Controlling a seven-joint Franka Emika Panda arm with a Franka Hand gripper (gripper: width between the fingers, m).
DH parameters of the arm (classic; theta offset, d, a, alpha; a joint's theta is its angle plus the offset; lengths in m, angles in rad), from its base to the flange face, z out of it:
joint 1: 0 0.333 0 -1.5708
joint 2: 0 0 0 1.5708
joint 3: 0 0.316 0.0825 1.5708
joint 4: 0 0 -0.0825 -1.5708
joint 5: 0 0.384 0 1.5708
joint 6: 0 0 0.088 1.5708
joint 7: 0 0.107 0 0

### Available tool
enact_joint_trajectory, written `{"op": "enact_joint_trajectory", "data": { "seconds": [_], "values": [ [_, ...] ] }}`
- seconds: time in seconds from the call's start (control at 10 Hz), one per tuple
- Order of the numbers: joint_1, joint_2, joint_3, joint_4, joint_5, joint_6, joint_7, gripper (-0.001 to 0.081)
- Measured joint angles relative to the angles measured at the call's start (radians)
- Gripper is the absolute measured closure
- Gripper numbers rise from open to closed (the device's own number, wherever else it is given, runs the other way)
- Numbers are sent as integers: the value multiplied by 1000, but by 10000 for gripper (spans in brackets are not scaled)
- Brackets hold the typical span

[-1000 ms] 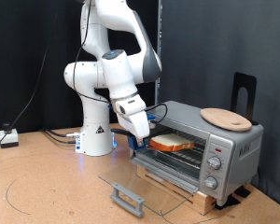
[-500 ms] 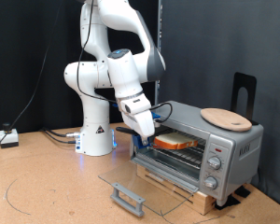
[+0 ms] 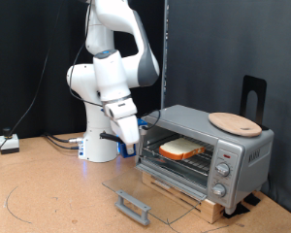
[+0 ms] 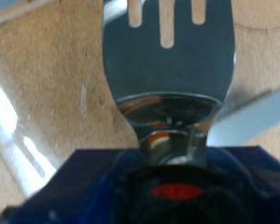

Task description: Make a piece of toast with the oven

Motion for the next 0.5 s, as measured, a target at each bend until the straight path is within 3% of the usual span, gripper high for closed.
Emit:
{"op": "enact_joint_trajectory", "data": {
  "seconds": [0.3,0.5],
  "values": [
    [-82,18,-62,48,-34,-119,11,387],
    [-68,12,-66,47,19,-125,-36,387]
  ]
}}
